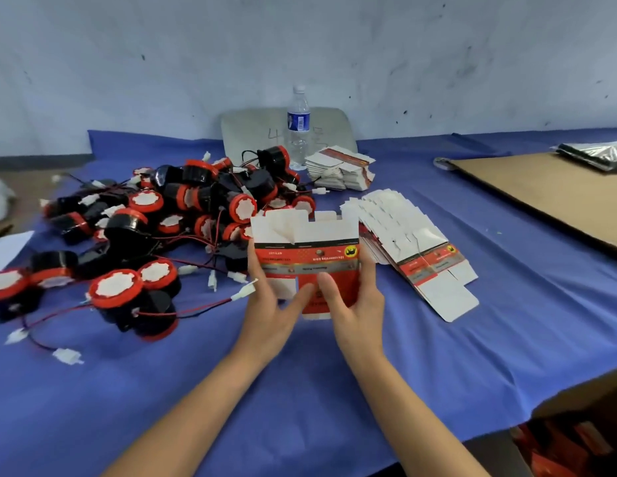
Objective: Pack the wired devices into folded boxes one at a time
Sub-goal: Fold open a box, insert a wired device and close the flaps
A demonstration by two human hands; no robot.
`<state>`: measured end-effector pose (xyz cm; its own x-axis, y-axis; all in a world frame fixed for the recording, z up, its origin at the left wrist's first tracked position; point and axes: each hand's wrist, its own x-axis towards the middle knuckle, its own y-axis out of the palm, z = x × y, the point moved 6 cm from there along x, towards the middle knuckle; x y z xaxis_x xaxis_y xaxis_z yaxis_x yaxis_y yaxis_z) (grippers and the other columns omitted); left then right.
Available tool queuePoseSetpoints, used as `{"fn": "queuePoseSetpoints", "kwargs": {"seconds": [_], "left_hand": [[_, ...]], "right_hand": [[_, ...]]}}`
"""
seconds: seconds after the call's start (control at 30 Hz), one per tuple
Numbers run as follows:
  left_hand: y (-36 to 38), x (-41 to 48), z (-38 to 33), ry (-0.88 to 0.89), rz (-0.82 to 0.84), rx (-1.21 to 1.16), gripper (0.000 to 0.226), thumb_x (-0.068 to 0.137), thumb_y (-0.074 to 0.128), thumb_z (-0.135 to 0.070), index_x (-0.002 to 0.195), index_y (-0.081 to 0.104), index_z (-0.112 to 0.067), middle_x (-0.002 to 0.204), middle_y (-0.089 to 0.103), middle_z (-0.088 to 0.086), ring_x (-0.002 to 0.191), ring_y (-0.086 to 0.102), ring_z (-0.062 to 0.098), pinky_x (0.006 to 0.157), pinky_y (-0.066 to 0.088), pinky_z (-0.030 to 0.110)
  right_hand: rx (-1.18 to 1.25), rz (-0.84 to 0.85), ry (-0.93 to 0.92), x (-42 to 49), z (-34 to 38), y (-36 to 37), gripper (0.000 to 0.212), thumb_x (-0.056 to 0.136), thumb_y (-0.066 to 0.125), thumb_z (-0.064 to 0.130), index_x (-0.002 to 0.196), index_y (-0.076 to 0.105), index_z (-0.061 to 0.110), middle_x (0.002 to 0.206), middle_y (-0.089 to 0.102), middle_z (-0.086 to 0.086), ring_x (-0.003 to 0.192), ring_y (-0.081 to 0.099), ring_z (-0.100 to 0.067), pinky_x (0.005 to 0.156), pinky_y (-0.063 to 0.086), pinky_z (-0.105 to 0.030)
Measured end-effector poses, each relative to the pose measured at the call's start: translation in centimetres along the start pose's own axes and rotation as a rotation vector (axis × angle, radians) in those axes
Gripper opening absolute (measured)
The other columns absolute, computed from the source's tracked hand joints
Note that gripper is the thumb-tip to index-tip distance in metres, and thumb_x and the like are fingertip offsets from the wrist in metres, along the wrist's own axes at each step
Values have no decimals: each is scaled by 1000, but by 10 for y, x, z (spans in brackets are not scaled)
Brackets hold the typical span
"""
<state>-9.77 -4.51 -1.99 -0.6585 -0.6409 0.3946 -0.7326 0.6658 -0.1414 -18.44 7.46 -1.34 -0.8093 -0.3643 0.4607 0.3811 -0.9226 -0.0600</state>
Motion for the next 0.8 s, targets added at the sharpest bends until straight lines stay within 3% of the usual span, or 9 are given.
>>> {"fn": "queuePoseSetpoints", "kwargs": {"seconds": [0.13, 0.2, 0.33, 0.47, 0.53, 0.6, 0.67, 0.8], "left_hand": [[9, 0, 4, -31, 101, 26, 104, 79, 74, -49, 152, 0, -35, 128, 49, -40, 116, 53, -10, 85, 53, 17], [13, -2, 6, -23, 162, 81, 106, 75, 73, -53, 152, 5, -31, 131, 48, -38, 117, 53, -10, 85, 55, 19], [21, -8, 10, 93, 281, 322, 80, 87, 51, -46, 153, 19, -16, 151, 37, -5, 136, 36, 0, 94, 32, 0], [24, -8, 13, 137, 327, 396, 82, 85, 43, -46, 155, 14, -13, 160, 23, 4, 146, 21, 11, 104, 23, 2], [24, -8, 12, 134, 322, 365, 84, 84, 44, -49, 155, 12, -17, 160, 22, 5, 146, 23, 14, 105, 28, 5], [22, -9, 5, 136, 291, 318, 82, 84, 47, -48, 154, 9, -30, 159, 22, 1, 143, 30, 13, 96, 39, 7], [20, -8, -6, 145, 266, 197, 88, 85, 57, -38, 153, 1, -39, 158, 22, -11, 135, 39, 2, 86, 46, 9], [9, -5, -13, 94, 177, 38, 95, 87, 67, -32, 148, -4, -47, 157, 22, -21, 140, 29, -3, 100, 36, 10]], "right_hand": [[9, 118, -1, -1, 2, 12, 61, 84, 63, 42, 138, 37, 45, 119, 60, 32, 112, 56, 9, 88, 44, -8], [24, 180, 9, -1, 0, 18, 67, 84, 59, 48, 145, 34, 39, 131, 55, 27, 122, 51, 5, 98, 43, -15], [-60, 375, 9, -3, 1, 28, 63, 83, 52, 60, 142, 32, 48, 130, 46, 44, 125, 45, 9, 98, 38, -12], [23, 485, 61, -7, -6, 31, 70, 85, 54, 57, 148, 34, 34, 140, 50, 24, 130, 46, 0, 103, 43, -23], [57, 494, 76, -7, -7, 31, 69, 85, 55, 55, 148, 35, 35, 139, 51, 25, 130, 47, 0, 99, 44, -19], [78, 479, 82, -6, -5, 32, 68, 83, 55, 54, 147, 34, 40, 135, 52, 29, 126, 50, 1, 93, 45, -15], [100, 405, 70, -3, -1, 29, 72, 77, 58, 53, 144, 30, 48, 132, 52, 30, 120, 52, 2, 89, 45, -12], [204, 268, 114, 3, -6, 22, 91, 65, 67, 52, 143, 21, 48, 126, 51, 32, 122, 51, 0, 92, 45, -14]]}}
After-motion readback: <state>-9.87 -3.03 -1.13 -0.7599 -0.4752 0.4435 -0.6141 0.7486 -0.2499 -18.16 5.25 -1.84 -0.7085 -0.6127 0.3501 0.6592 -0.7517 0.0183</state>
